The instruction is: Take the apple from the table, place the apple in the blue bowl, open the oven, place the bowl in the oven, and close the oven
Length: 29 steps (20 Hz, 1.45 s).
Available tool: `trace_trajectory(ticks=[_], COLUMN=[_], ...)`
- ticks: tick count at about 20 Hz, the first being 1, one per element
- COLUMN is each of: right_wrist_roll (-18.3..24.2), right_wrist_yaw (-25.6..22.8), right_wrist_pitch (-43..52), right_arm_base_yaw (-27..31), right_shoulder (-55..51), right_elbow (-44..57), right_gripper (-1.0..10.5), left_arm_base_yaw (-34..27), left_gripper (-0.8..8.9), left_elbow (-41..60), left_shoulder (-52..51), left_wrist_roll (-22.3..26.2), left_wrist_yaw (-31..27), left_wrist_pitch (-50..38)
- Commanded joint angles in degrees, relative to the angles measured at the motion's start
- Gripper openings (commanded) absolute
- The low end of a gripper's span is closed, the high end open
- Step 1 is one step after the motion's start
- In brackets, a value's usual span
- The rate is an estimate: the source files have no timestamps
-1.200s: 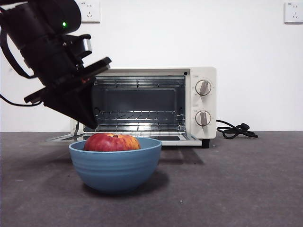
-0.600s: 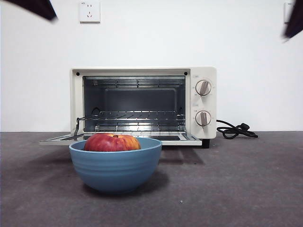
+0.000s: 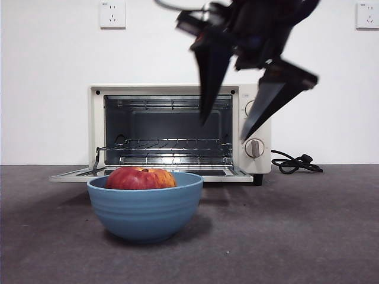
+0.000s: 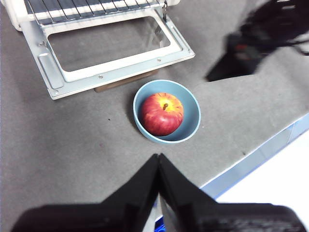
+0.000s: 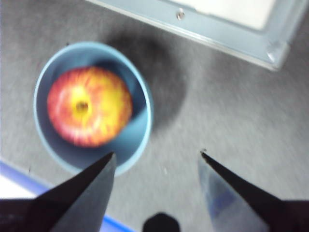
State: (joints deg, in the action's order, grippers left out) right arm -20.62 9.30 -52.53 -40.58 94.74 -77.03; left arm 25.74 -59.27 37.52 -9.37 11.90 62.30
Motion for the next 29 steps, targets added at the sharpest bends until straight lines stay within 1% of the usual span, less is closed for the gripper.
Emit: trace_trajectory(ticks=[1, 5, 9, 11, 12, 13, 16, 23, 25, 29], right_wrist_roll=[-0.5, -0.52, -1.46, -1.79, -1.99, -2.4, -2.62, -2.58, -2.64, -4.0], right_wrist_yaw=[-0.35, -0.33, -0.42, -1.49, -1.42, -1.42, -3.74, -3.3, -3.56, -3.52], right_wrist_pitch=[0.04, 1.9, 4.13, 5.14, 5.75, 6.12, 6.34, 6.43, 6.86, 8.0], right_arm_base_yaw=[-0.37, -0.37, -1.07, -1.44, -1.49, -1.73, -1.9, -2.56, -2.67, -2.97], right_shoulder=[3.63, 7.41, 9.07, 9.4, 9.4, 9.4, 9.53, 13.11, 13.42, 13.16], right_elbow=[-1.36, -1.46, -1.46, -1.46, -1.46, -1.46, -1.46, -1.46, -1.46, -1.64], right_gripper=[2.8, 2.8, 2.8, 1.9, 1.8, 1.9, 1.9, 1.8, -0.1, -0.1], left_arm_base_yaw=[0.13, 0.13, 0.13, 0.13, 0.13, 0.13, 0.13, 0.13, 0.13, 0.13], left_gripper=[-0.05, -0.05, -0.05, -0.06, -0.05, -0.05, -0.05, -0.05, -0.05, -0.05], left_elbow=[0.35, 0.35, 0.35, 0.35, 0.35, 0.35, 0.35, 0.35, 0.35, 0.35], left_shoulder=[-1.49, -2.8, -2.8, -2.8, -2.8, -2.82, -2.82, -2.82, -2.82, -2.82], left_wrist_roll=[-1.18, -1.22, -1.18, -1.18, -1.2, -1.18, -1.18, -1.14, -1.11, -0.96], left_wrist_yaw=[-0.15, -0.15, -0.17, -0.17, -0.15, -0.17, -0.15, -0.15, -0.15, -0.17], left_wrist_pitch=[-0.04, 0.04, 0.28, 0.28, 0.28, 0.26, 0.24, 0.26, 0.28, 0.66])
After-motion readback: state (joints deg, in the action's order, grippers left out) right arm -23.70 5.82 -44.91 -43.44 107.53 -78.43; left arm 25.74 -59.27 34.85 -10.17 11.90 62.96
